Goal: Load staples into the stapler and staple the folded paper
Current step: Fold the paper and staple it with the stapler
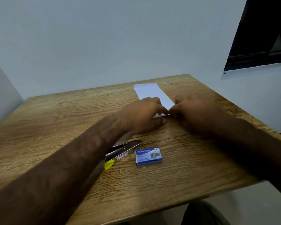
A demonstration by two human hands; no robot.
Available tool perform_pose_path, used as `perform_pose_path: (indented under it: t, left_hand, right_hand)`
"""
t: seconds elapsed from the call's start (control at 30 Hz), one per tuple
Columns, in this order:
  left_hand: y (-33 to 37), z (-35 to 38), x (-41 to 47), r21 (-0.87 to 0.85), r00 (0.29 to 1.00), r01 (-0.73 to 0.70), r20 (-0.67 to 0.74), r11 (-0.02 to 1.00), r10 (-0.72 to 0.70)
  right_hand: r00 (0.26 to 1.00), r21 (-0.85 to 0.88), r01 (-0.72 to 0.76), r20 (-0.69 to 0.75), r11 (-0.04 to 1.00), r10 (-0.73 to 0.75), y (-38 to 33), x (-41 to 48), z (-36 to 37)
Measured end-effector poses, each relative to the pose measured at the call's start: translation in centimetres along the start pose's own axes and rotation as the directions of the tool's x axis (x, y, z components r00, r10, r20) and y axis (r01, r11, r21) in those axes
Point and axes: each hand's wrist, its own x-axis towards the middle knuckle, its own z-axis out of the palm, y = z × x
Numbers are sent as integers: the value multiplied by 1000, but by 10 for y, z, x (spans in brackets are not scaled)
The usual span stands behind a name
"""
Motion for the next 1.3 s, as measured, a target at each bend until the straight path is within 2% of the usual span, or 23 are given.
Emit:
perform_pose_path:
  t: [0.13,0.33,0.67,1.3]
  left_hand:
    - [29,0,22,76,996,-25,92,997,18]
    - [64,2,52,75,985,-81,156,994,69]
    - [77,5,94,77,981,9,195,997,-24]
    - [57,14,127,-82,972,147,196,986,-128]
  right_hand:
    - [998,-10,-65,-10,998,65,19,-19,-3]
    - [977,43,-209,55,977,207,49,-43,-7]
    - [909,94,-401,167,911,383,85,-28,2]
    - [863,66,-466,253,882,437,94,15,6]
